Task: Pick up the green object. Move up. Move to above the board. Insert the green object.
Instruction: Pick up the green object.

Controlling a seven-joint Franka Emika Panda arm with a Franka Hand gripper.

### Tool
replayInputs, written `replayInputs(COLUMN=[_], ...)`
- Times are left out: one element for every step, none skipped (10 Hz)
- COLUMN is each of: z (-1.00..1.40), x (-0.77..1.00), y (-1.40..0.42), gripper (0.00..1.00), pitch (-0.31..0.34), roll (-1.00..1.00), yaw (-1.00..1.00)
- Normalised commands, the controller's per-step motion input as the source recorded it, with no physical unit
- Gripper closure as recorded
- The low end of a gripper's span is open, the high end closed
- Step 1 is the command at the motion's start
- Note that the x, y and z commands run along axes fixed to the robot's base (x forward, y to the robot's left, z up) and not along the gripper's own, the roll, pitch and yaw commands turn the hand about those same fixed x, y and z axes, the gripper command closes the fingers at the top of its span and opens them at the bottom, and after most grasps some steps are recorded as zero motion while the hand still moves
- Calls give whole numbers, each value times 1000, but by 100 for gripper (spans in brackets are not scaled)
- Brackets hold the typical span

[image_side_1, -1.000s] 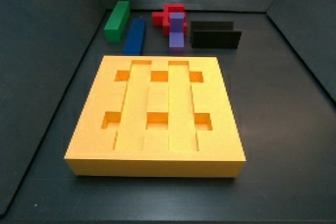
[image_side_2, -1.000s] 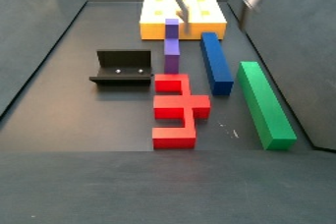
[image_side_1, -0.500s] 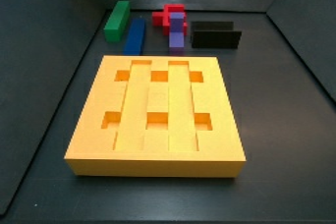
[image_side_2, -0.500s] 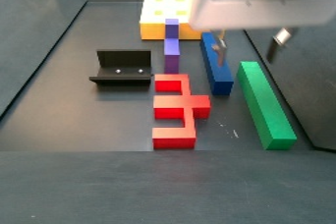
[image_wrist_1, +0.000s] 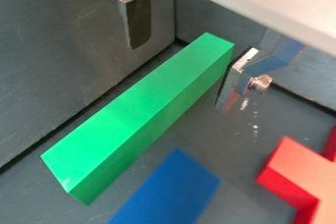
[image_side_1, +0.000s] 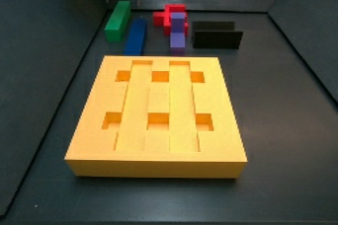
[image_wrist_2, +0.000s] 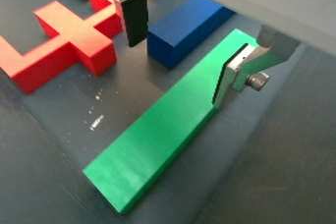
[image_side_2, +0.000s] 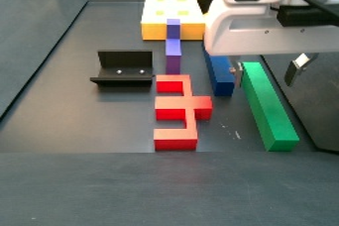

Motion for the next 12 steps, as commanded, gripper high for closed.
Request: replayInputs(z=[-274, -229, -194, -200, -243, -131, -194, -217, -134, -200, -211, -183], x=[-177, -291, -54, -20, -14, 89, 26, -20, -51, -89, -40, -60], y=[0, 0, 0, -3, 0, 37, 100, 0, 0, 0, 0, 0], gripper=[0, 0, 0, 0, 0, 0, 0, 0, 0, 0, 0, 0], pitch=[-61, -171, -149, -149, -184, -34, -13, -114, -83, -119, -114, -94], roll=[69, 30, 144, 217, 193, 130, 80, 37, 13, 14, 0, 0], yaw=[0, 0, 0, 0, 0, 0, 0, 0, 0, 0, 0, 0])
